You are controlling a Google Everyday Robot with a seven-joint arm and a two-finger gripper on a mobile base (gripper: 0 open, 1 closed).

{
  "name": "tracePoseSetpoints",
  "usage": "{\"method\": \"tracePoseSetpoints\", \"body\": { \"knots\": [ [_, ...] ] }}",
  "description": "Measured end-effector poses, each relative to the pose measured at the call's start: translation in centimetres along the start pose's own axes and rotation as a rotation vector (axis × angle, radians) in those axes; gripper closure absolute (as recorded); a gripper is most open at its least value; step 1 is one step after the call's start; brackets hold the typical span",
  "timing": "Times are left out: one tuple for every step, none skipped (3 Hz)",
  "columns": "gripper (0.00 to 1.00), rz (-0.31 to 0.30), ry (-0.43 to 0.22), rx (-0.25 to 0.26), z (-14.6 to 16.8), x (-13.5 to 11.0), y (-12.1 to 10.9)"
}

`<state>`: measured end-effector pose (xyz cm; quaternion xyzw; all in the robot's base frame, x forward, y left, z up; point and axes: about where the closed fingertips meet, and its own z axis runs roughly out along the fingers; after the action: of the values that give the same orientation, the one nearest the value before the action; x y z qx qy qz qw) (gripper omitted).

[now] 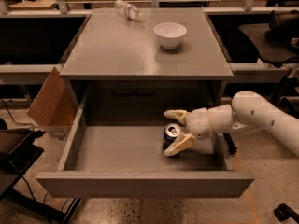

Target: Pick pepsi can from top drawer and place on counter

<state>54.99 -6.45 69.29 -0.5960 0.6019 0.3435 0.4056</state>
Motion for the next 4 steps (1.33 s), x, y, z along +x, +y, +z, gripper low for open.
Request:
{"method": "tracePoseSetpoints", "body": {
  "knots": [
    [0.41, -0.013, 0.025, -0.003, 0.99, 0.42, 0.32],
    [0.64, -0.014, 0.046, -0.003, 1.82, 1.03, 0.54],
    [0.88, -0.014, 0.046, -0.003, 1.67, 0.70, 0.52],
    [1.00, -0.014, 0.046, -0.003, 1.66, 0.70, 0.51]
  ]
}}
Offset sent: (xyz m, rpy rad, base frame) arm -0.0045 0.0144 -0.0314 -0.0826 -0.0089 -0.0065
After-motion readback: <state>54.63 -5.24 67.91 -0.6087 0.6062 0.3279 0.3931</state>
